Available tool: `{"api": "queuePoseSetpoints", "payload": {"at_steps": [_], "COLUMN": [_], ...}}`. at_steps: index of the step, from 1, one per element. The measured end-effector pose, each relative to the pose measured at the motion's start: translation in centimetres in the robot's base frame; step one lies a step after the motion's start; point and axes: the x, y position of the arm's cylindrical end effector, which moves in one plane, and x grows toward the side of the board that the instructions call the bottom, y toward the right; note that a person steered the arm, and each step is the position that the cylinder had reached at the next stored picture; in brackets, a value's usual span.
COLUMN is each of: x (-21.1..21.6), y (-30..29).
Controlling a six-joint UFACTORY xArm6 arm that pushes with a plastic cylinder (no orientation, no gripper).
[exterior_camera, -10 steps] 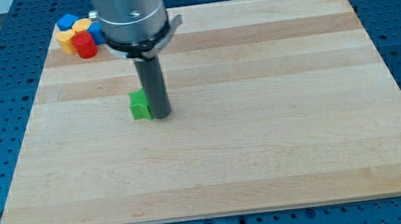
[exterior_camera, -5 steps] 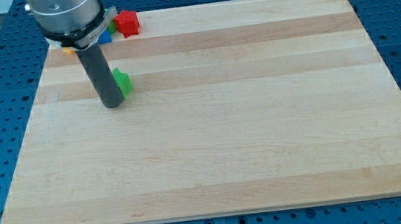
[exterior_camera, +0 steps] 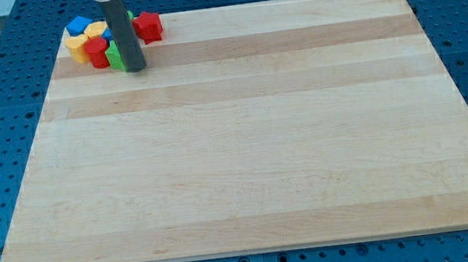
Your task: Move the green star into the group of blocks
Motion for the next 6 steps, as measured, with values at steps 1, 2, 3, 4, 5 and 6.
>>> {"api": "queuePoseSetpoints", "payload": {"at_steps": [1,2,3,4,5,6], "x": [0.0,-0.8,-0.4,1.1,0.9,0.1], "y": [-0.4,-1.2,-0.8,5.8,17.6,29.0]}}
